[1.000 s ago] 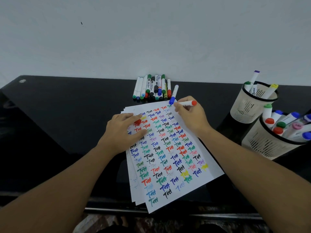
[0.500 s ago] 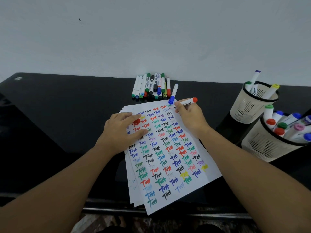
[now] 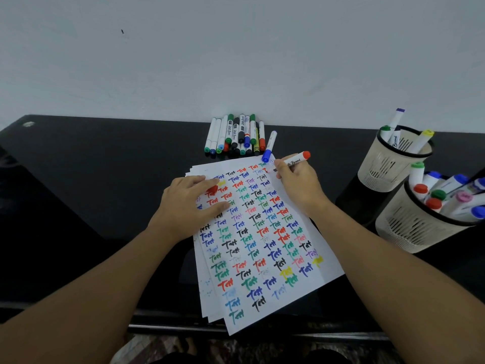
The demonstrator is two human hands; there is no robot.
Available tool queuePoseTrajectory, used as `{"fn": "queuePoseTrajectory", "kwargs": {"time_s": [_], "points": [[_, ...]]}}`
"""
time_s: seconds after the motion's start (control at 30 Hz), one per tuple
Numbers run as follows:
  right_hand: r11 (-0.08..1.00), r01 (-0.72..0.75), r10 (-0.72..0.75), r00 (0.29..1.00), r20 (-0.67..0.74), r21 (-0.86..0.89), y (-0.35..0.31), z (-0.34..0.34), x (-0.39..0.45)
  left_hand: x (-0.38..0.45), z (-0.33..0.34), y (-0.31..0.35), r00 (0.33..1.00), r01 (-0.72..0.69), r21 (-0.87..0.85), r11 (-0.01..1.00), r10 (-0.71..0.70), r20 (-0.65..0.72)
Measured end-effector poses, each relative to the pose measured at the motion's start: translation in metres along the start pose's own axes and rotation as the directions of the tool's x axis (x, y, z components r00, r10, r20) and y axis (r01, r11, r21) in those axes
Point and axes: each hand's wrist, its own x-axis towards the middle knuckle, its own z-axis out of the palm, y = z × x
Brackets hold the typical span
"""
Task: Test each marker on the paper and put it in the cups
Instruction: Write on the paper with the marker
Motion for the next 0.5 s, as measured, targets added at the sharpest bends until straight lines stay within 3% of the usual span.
{"fn": "queuePoseTrajectory", "kwargs": {"time_s": [0.5], "points": [[1.000, -0.018, 0.018, 1.000, -0.013, -0.006, -0.0026, 0.0001, -0.0011, 0.0009, 0.0011, -0.0026, 1.000, 0.002, 0.006, 1.000, -0.002, 0.005]]}}
